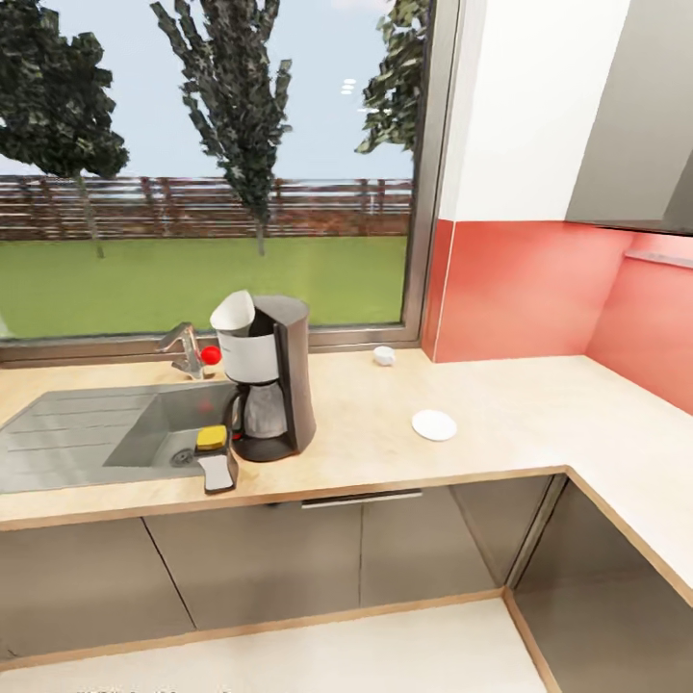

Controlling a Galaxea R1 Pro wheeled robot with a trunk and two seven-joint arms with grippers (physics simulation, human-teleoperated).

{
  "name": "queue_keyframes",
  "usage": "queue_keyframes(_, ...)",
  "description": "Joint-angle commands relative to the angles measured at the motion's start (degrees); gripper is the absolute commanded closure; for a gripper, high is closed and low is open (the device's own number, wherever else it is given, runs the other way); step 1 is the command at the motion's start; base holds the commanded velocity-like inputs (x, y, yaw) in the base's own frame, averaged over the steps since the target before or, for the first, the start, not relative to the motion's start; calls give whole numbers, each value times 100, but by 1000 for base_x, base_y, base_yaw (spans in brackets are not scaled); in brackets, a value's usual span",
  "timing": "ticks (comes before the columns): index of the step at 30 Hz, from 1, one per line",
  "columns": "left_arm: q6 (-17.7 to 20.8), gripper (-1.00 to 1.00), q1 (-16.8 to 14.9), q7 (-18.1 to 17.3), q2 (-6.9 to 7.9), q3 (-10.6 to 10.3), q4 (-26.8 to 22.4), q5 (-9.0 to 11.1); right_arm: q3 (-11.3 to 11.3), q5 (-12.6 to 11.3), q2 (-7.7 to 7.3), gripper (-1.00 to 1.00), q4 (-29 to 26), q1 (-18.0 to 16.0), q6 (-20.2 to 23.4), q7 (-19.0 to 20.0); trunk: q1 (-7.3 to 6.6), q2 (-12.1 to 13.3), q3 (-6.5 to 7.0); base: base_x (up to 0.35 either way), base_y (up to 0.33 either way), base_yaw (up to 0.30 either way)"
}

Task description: Set up a coffee station on the kitchen countertop: keep the coffee maker on the countertop, move the bottle of coffee from the kitchen shelf to the counter next to the coffee maker, place a paper coffee filter on top of the coffee maker, put the saucer next to the coffee maker with the coffee cup on the saucer, and place the electric kettle next to the coffee maker.

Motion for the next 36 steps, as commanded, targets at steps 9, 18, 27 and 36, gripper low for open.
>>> queue_keyframes(9, -18, -100, -6, 32, -13, 6, 7, -49, -27, 100, -30, -100, 7, -7, -25, 13, 3, -12, -12, 0, -3, 27)
queue_keyframes(18, -18, -100, -6, 32, -8, 2, 7, -49, -27, 94, -15, -100, 2, -8, -24, 6, 3, -12, -12, 0, -175, 0)
queue_keyframes(27, -21, -100, -6, 29, 9, -10, 5, -47, -32, 76, 1, -100, 4, -10, -24, -6, 3, -12, -12, 0, -236, 0)
queue_keyframes(36, -43, -100, -31, -43, 4, -42, -193, -66, -31, 75, 4, -100, 13, -7, -32, -24, 3, -12, -12, 0, -20, 0)
